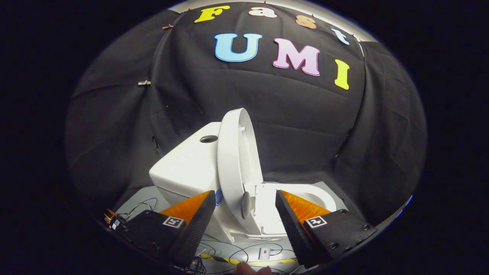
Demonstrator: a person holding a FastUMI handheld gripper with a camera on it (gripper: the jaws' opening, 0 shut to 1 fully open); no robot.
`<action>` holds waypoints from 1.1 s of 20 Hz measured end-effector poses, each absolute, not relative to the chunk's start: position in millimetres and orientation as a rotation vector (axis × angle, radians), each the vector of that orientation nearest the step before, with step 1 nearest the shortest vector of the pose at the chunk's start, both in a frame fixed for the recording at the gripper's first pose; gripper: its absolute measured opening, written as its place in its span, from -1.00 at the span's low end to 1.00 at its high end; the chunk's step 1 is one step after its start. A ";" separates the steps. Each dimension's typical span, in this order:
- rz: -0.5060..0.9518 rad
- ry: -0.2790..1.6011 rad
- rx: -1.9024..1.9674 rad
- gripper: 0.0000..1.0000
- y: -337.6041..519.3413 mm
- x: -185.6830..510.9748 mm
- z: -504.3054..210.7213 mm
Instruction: Open the toilet lid.
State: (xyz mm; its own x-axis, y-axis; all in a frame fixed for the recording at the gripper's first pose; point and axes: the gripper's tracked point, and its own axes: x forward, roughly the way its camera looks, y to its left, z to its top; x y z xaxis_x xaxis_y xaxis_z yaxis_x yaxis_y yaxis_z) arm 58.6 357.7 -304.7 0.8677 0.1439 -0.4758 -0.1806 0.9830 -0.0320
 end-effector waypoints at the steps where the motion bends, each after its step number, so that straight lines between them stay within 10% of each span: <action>1: 0.179 0.480 -0.064 0.98 355.3 58.8 -295.2; 22: 0.194 0.190 0.065 0.98 214.1 44.7 -90.5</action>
